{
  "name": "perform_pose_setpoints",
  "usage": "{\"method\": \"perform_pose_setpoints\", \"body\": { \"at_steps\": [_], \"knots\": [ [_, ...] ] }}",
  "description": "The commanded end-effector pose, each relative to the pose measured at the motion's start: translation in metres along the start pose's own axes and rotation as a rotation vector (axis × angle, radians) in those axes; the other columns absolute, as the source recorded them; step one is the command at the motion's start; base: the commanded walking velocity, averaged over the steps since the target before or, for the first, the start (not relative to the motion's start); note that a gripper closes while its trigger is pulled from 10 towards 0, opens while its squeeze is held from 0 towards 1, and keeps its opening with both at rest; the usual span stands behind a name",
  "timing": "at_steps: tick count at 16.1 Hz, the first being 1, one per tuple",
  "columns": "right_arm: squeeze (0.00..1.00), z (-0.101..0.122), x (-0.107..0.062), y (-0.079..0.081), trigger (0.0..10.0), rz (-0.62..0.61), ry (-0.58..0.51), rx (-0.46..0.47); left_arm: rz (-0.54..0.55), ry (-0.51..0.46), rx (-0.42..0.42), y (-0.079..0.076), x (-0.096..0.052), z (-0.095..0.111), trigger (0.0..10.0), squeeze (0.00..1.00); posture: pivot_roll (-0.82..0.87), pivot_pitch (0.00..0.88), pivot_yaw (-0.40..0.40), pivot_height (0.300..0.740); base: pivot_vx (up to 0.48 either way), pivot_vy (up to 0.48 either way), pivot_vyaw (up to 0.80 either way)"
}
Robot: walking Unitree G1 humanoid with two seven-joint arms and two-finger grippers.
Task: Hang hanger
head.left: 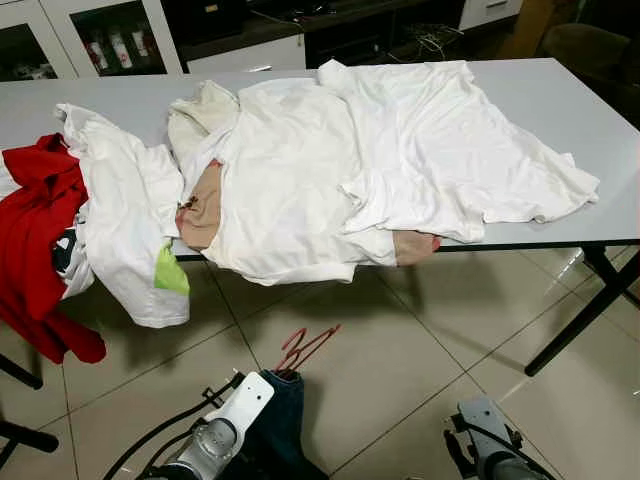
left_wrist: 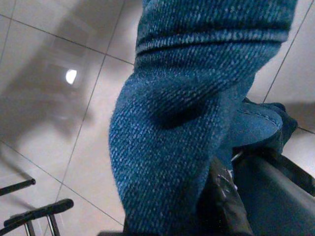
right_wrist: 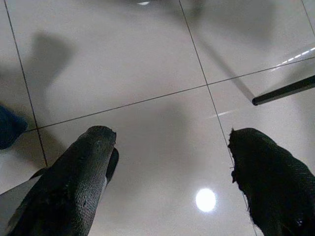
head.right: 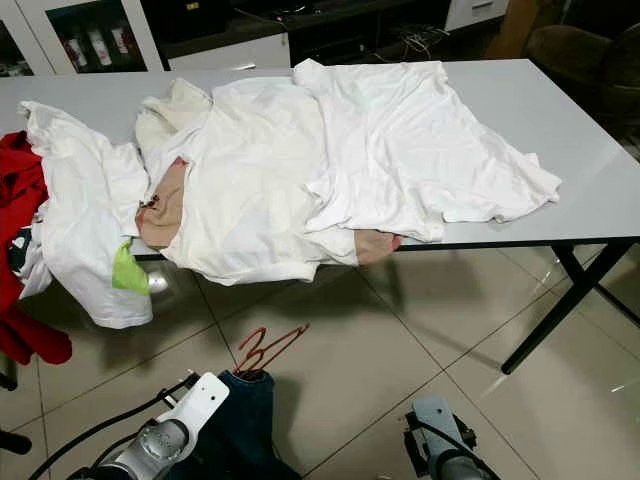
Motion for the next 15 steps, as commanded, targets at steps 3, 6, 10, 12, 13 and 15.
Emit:
{"method": "perform_pose_setpoints", "body": {
  "at_steps": [3, 6, 10, 12, 13, 15],
  "knots": [
    [0.00, 0.0010, 0.0003, 0.0007, 10.0, 0.005, -0.002, -0.028, 0.013, -0.004, 0.013, 0.0019, -0.0001, 0.0001, 10.0, 0.00, -0.07, 0.000, 0.070, 0.740, 0.000, 0.000, 0.00],
    [0.00, -0.0041, -0.0014, -0.0001, 10.0, 0.006, 0.012, -0.036, 0.009, -0.002, 0.019, 0.0004, -0.0003, -0.0009, 10.0, 0.00, -0.07, 0.000, 0.072, 0.740, 0.000, 0.000, 0.00],
    [0.00, -0.0019, -0.0006, -0.0006, 10.0, 0.008, 0.008, -0.046, 0.012, -0.007, 0.023, 0.0023, 0.0003, 0.0018, 10.0, 0.00, -0.07, 0.000, 0.070, 0.740, 0.000, 0.000, 0.00],
    [0.00, 0.0019, 0.0009, -0.0001, 10.0, 0.012, 0.001, -0.053, 0.016, -0.010, 0.024, 0.0041, 0.0004, 0.0029, 10.0, 0.00, -0.07, 0.000, 0.070, 0.740, 0.000, 0.000, 0.00],
    [0.00, 0.0029, 0.0012, -0.0001, 10.0, 0.013, -0.001, -0.055, 0.016, -0.009, 0.025, 0.0039, 0.0003, 0.0024, 10.0, 0.00, -0.06, 0.000, 0.071, 0.740, 0.000, 0.000, 0.00],
    [0.00, 0.0034, 0.0013, -0.0003, 10.0, 0.014, -0.003, -0.056, 0.015, -0.007, 0.027, 0.0034, 0.0001, 0.0013, 10.0, 0.00, -0.06, 0.000, 0.071, 0.740, 0.000, 0.000, 0.00]
  ]
}}
Point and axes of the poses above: a point about 5 cm out from each wrist's last joint towards the gripper, its own x axis pointing out of the wrist towards the gripper, its own z axis along the axis of the wrist's last joint, y = z × x, the point moved 1 cm from there along x, pointing out of the wrist towards the gripper, and after that the axes turned 3 degrees about -x, right-handed, at the moved point
